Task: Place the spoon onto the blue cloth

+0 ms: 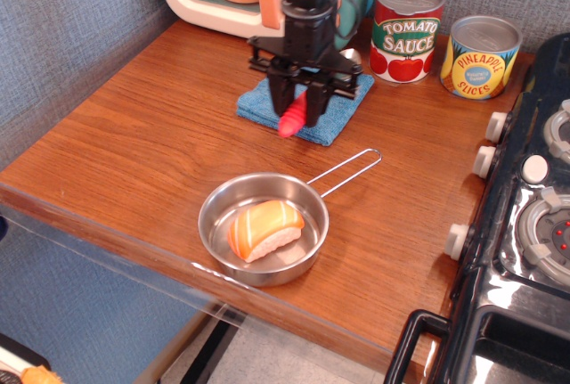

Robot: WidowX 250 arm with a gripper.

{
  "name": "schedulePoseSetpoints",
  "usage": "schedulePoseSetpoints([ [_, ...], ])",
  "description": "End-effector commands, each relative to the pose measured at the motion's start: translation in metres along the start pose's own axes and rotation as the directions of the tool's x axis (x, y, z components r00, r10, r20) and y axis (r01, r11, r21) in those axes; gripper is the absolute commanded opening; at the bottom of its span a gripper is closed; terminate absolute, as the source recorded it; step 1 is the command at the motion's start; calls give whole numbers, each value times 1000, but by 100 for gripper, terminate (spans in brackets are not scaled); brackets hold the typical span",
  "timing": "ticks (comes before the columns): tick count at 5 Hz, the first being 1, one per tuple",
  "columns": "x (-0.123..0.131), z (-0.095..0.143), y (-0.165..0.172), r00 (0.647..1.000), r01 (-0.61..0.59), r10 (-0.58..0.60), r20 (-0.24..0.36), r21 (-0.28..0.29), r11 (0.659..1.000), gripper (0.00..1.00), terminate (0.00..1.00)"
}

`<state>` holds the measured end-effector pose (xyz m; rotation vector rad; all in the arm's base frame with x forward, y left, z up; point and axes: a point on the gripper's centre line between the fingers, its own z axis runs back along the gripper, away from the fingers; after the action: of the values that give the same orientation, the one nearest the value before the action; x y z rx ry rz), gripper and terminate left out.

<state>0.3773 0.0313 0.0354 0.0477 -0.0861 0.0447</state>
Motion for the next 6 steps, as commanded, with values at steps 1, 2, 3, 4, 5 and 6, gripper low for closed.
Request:
schedulePoseSetpoints([
  [1,-9,16,9,1000,7,-8,28,21,1000,0,0],
  [2,-14,12,8,1000,3,-4,9,27,1000,0,0],
  [3,-19,12,7,1000,8,-8,-1,36,999,0,0],
  [4,-21,12,10,1000,9,-8,-25,26,1000,100,0],
  [5,-18,24,11,1000,8,-8,7,9,1000,100,0],
  [6,-22,59,5,996,40,-39,81,-19,999,100,0],
])
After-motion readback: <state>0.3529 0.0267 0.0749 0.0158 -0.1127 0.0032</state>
